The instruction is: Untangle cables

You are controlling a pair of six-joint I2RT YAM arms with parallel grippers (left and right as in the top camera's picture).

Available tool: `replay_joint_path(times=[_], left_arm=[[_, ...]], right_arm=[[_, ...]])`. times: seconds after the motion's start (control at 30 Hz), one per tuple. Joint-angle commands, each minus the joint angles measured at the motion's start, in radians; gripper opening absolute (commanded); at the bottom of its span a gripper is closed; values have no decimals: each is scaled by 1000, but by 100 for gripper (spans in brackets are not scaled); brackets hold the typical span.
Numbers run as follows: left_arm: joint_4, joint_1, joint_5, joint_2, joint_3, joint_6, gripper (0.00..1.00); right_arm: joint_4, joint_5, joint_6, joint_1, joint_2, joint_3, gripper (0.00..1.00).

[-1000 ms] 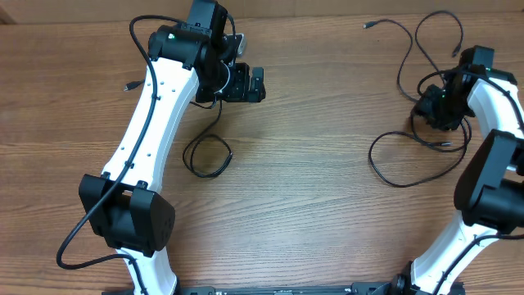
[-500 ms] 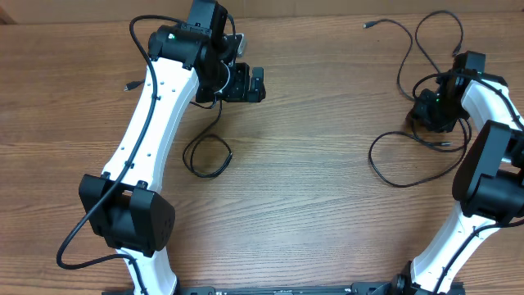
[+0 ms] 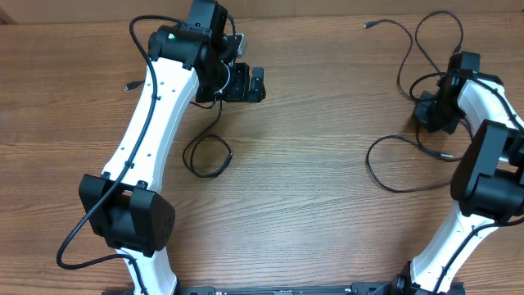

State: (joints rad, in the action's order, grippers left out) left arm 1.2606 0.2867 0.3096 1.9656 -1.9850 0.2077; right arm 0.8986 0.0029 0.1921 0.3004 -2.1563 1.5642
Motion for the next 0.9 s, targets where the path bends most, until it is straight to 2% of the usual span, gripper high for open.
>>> replay_joint_path(times=[0.0,0.33,0.5,0.6,0.73,0.77,0.87], left_arm=[[-2,2,-6,-7,-24,10,99],[-2,2,-6,-7,-24,10,100],[-2,2,-6,-7,-24,10,100],[-2,2,-6,-7,-24,10,99],[-2,2,-6,-7,-24,10,100],[-2,2,-6,-7,-24,10,100],[-2,2,-6,-7,-24,10,100]], right_arm=[[42,177,78,37,-15,31,4],[113,148,121,106,6,100,4],[145,95,119,102,20,100,10],[159,96,119,100,47,101,22],[187,87,166,100,122,101,61],[197,69,172,100,140,101,76],[257,-63,171,99,192,101,82]])
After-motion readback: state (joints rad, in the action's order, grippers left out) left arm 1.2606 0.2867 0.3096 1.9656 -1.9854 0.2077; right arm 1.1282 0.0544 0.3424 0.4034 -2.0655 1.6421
